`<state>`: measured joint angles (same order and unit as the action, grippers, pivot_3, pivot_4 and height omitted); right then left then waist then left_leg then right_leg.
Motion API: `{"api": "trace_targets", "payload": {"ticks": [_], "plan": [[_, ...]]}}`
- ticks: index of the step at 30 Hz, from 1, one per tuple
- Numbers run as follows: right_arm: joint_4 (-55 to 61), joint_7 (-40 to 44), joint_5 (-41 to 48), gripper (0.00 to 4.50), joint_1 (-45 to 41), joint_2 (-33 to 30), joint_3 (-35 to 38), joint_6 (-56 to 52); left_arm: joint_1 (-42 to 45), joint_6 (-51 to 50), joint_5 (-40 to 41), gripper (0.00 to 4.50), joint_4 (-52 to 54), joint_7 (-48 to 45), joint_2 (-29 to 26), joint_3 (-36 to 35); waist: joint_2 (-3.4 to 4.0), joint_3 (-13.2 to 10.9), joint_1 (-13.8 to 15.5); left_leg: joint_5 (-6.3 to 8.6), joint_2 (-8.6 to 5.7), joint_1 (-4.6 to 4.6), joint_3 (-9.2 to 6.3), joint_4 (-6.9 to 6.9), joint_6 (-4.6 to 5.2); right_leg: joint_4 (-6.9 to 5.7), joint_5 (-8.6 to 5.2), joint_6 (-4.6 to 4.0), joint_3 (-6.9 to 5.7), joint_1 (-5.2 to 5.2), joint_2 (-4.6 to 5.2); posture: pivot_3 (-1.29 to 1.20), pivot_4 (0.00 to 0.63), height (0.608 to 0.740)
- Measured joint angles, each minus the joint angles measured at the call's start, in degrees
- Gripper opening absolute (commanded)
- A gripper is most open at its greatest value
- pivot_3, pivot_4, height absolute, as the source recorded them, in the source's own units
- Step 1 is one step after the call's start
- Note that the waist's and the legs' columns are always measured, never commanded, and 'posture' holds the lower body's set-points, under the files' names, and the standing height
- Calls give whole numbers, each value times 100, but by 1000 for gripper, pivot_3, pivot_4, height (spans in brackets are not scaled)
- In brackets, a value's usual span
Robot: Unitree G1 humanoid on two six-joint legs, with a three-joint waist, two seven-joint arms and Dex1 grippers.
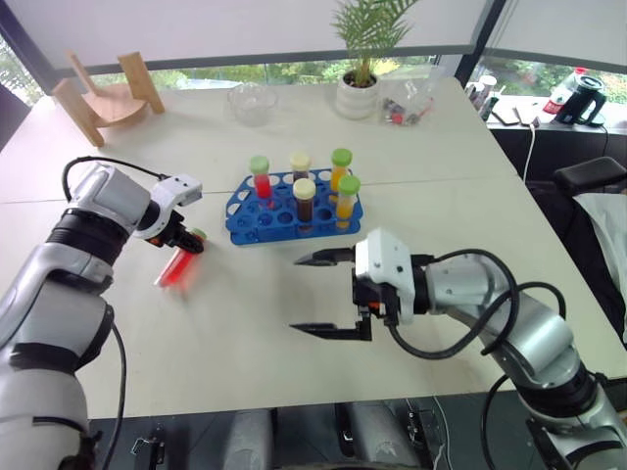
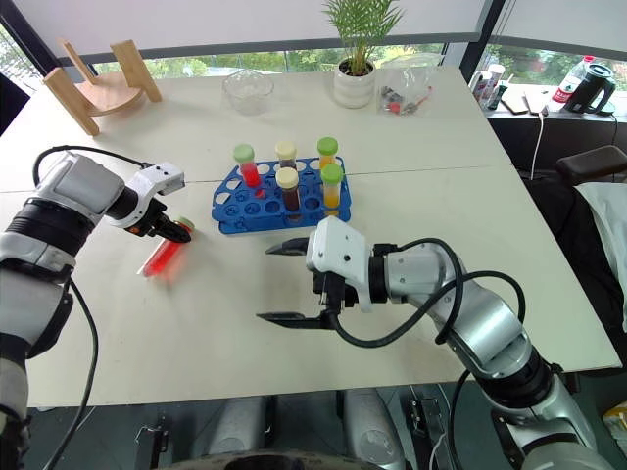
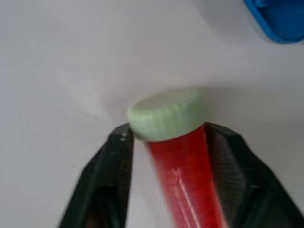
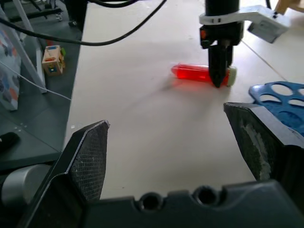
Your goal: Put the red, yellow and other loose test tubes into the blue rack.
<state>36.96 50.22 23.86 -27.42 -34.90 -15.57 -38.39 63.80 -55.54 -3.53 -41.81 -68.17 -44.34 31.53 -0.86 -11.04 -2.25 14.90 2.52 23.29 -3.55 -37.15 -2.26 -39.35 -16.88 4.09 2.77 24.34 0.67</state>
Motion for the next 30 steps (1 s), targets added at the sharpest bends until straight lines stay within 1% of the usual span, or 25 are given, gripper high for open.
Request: {"api": "trace_targets", "payload": {"ticks": [1,6,10,13,14,15,16,18,19,20,22,24,26,30], "plan": [[-54,-3,-3,4315,-33,-3,41,6,6,63,-32,848,-65,7,18,-49,0,0,6,0,0,0,0,0,0,0,0,0,0,0,0,0,150,740],[-296,94,-8,4315,-91,-183,172,96,-13,150,-91,819,-110,34,76,-229,0,1,37,0,-1,1,0,-2,0,-1,0,1,0,0,2,0,150,740],[-374,178,27,4315,-89,-386,450,110,-64,658,254,819,-112,133,-131,-1090,-3,-2,20,0,3,4,-1,-1,0,1,0,0,-1,2,1,0,150,740],[-463,159,313,4315,18,-527,940,-106,-776,1711,1554,819,705,2,-404,-3290,-6,-4,-22,-9,12,11,5,3,-17,9,0,-1,0,11,3,0,150,740],[-497,129,339,4315,27,-535,1015,-136,-886,1781,1780,819,919,-1,-412,-3643,-5,-4,-27,-11,12,10,8,4,-20,12,0,-1,2,11,3,0,150,740],[-553,59,345,4315,25,-533,1086,-163,-1098,1623,2198,819,1457,122,-334,-4235,-5,-4,-25,-11,11,10,8,4,-20,11,0,-1,3,11,5,0,150,740],[-625,-15,342,4315,20,-525,1142,-200,-1206,1395,2616,819,1974,370,-105,-4736,-5,-4,-2,-8,10,11,6,1,-15,9,0,0,1,10,7,0,150,740],[-825,-153,323,4315,-8,-433,1151,-212,-1533,1211,3244,819,3125,1118,678,-5517,2,2,81,0,6,0,8,-6,-1,8,1,2,1,-11,19,0,150,740],[-949,-211,301,4315,-13,-390,1145,-212,-1845,1250,3452,819,3730,1509,1140,-5662,5,4,128,-1,-3,-9,10,-8,-2,10,6,10,5,-24,25,0,150,740],[-1049,-245,272,4315,-26,-370,1130,-212,-2138,1260,3554,819,4068,1753,1450,-5627,5,4,148,-3,-10,-11,10,-12,-6,10,10,17,6,-28,27,0,150,740],[-1186,-264,236,4315,-40,-368,1127,-207,-2673,1332,3544,819,4410,2171,1876,-5465,0,1,147,-7,-13,-10,10,-18,-12,10,17,26,10,-28,26,0,150,740],[-1333,-250,192,4315,-68,-371,1115,-166,-3064,1524,3512,819,4668,2499,2174,-5288,-1,0,147,-8,-13,-10,9,-20,-15,11,20,27,10,-27,24,0,150,740],[-1401,-211,115,4315,-93,-392,1053,-110,-3261,1720,3512,819,4862,2672,2365,-5176,-2,1,146,-8,-13,-11,8,-18,-15,11,20,27,10,-27,21,0,150,740],[-1463,-97,87,4315,-106,-433,955,-102,-3619,2296,3355,819,4934,2910,2543,-4951,-1,1,142,-8,-11,-13,8,-9,-14,13,20,26,10,-25,17,0,150,740]]}}
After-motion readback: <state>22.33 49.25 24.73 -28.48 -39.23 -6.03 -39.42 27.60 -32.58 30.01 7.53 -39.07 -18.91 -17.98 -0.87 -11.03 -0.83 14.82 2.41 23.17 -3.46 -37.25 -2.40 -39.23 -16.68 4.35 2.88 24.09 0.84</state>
